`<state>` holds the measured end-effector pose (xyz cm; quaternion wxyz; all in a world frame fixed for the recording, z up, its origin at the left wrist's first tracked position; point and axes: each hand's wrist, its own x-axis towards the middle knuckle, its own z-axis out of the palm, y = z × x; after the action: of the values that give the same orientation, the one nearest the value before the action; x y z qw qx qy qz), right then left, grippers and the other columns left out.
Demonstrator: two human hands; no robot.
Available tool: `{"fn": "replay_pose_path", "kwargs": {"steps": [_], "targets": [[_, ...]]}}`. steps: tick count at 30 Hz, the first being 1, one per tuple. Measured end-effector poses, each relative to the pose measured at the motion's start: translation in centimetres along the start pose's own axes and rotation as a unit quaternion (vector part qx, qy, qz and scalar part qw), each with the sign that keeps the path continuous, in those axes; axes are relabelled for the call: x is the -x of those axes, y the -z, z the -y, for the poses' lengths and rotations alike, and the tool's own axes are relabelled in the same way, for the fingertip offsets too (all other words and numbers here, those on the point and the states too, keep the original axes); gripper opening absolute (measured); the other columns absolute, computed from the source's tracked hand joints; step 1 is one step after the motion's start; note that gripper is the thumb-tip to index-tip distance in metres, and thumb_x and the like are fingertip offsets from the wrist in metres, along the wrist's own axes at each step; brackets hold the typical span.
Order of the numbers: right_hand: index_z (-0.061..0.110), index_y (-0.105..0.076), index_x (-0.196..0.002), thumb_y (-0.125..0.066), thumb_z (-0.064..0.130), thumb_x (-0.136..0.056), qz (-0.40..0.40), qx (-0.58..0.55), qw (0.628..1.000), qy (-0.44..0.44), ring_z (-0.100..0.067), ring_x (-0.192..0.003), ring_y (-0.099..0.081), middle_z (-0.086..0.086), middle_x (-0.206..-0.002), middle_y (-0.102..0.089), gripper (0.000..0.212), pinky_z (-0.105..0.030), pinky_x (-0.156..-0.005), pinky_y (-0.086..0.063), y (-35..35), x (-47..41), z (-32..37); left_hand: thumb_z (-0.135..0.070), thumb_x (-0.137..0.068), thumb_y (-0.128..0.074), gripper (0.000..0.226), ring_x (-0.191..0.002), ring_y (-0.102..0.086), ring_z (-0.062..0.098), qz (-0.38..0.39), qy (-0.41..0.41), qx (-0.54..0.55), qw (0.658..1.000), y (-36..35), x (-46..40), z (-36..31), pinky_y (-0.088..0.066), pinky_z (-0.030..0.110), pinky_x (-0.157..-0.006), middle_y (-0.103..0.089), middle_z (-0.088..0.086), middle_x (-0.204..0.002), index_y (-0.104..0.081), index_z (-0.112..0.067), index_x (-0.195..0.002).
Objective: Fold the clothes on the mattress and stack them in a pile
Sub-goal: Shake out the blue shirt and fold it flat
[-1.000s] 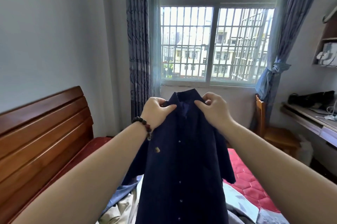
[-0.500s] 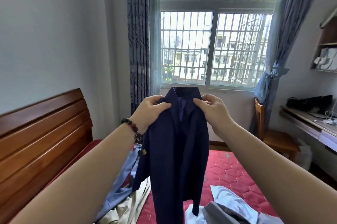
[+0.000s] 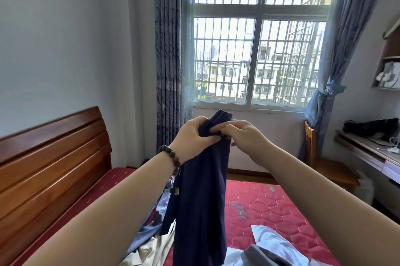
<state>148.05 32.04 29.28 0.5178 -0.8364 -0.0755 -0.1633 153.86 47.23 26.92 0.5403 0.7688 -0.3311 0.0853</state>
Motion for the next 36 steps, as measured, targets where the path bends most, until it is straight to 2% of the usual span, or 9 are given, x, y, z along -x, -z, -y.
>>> {"fn": "replay_pose_path", "kwargs": {"steps": [4,7,10,14,22,25,27,30,36], "targets": [[0.031,-0.066,-0.099,-0.064,0.017,-0.087,-0.054,0.151,0.982,0.101,-0.009,-0.102,-0.051,0.0,-0.114,-0.052,0.019,-0.013,-0.085,-0.037,2.1,-0.6,-0.1,-0.009,-0.084,-0.071,0.013,-0.085,-0.067,0.021,0.015,-0.002,-0.001,1.0,0.7,-0.3,0.0,-0.056,0.037,-0.083,-0.07,0.011,-0.093,-0.065,-0.004,-0.095],[0.035,-0.052,-0.126,-0.075,0.028,-0.082,0.036,0.233,0.959,0.16,0.0,-0.118,-0.043,0.012,-0.13,-0.046,0.05,-0.004,-0.092,-0.029,4.3,-1.4,0.4,-0.008,-0.085,-0.071,0.012,-0.083,-0.064,0.02,0.065,-0.02,-0.018,0.998,1.1,-0.3,0.0,-0.054,0.038,-0.083,-0.068,0.015,-0.093,-0.065,-0.005,-0.095],[0.031,-0.061,-0.121,-0.077,0.029,-0.08,0.158,0.25,0.95,0.104,0.009,-0.093,-0.06,0.014,-0.106,-0.066,0.044,-0.003,-0.076,-0.043,4.8,-2.3,1.5,-0.009,-0.084,-0.071,0.016,-0.091,-0.065,0.028,0.095,-0.035,-0.034,0.994,1.1,-0.5,-0.2,-0.054,0.04,-0.087,-0.068,0.018,-0.096,-0.066,-0.003,-0.098],[0.023,-0.072,-0.084,-0.074,0.024,-0.083,0.162,0.273,0.943,0.1,0.0,-0.062,-0.059,0.003,-0.074,-0.069,0.003,-0.012,-0.057,-0.047,4.9,-3.4,2.0,-0.014,-0.082,-0.075,0.021,-0.085,-0.068,0.023,0.07,-0.024,-0.001,0.997,1.1,-0.3,0.3,-0.057,0.04,-0.081,-0.07,0.012,-0.094,-0.062,-0.011,-0.098],[0.023,-0.07,-0.091,-0.071,0.015,-0.084,0.117,0.206,0.969,0.072,-0.002,-0.06,-0.065,0.006,-0.072,-0.072,0.01,-0.012,-0.05,-0.047,5.2,-4.0,2.4,0.009,-0.081,-0.052,0.04,-0.079,-0.059,0.006,-0.038,-0.091,-0.103,0.99,1.5,1.7,3.9,-0.045,0.016,-0.075,-0.062,-0.01,-0.085,-0.069,-0.026,-0.072],[0.025,-0.072,-0.09,-0.071,0.015,-0.083,0.106,0.224,0.965,0.084,-0.001,-0.062,-0.065,0.007,-0.073,-0.072,0.012,-0.011,-0.05,-0.046,4.7,-4.2,2.8,-0.002,-0.079,-0.055,0.03,-0.071,-0.055,-0.001,-0.077,-0.076,-0.131,0.986,0.3,2.8,4.6,-0.036,0.007,-0.067,-0.059,-0.014,-0.075,-0.069,-0.027,-0.069],[0.026,-0.072,-0.087,-0.072,0.015,-0.082,0.092,0.227,0.966,0.084,0.0,-0.063,-0.065,0.01,-0.069,-0.07,0.012,-0.011,-0.05,-0.046,4.4,-4.4,3.0,-0.028,-0.081,-0.06,0.013,-0.071,-0.056,-0.002,-0.097,-0.064,-0.117,0.986,-0.9,3.6,4.9,-0.037,0.008,-0.065,-0.058,-0.015,-0.073,-0.067,-0.029,-0.07],[0.027,-0.072,-0.084,-0.072,0.015,-0.082,0.083,0.23,0.965,0.09,0.001,-0.063,-0.064,0.013,-0.068,-0.069,0.012,-0.009,-0.048,-0.045,4.2,-4.6,3.3,-0.057,-0.078,-0.06,0.039,-0.072,-0.056,0.002,-0.101,-0.042,-0.163,0.981,-2.6,4.4,5.7,-0.045,0.014,-0.065,-0.056,-0.014,-0.077,-0.069,-0.02,-0.08],[0.032,-0.072,-0.082,-0.072,0.018,-0.082,0.059,0.249,0.961,0.106,0.004,-0.062,-0.062,0.015,-0.071,-0.068,0.013,-0.008,-0.047,-0.042,5.7,-4.4,3.9,-0.037,-0.085,-0.068,0.024,-0.081,-0.058,0.008,-0.101,-0.042,-0.175,0.979,-2.9,4.6,6.8,-0.049,0.024,-0.077,-0.061,-0.007,-0.089,-0.072,-0.015,-0.092]]}}
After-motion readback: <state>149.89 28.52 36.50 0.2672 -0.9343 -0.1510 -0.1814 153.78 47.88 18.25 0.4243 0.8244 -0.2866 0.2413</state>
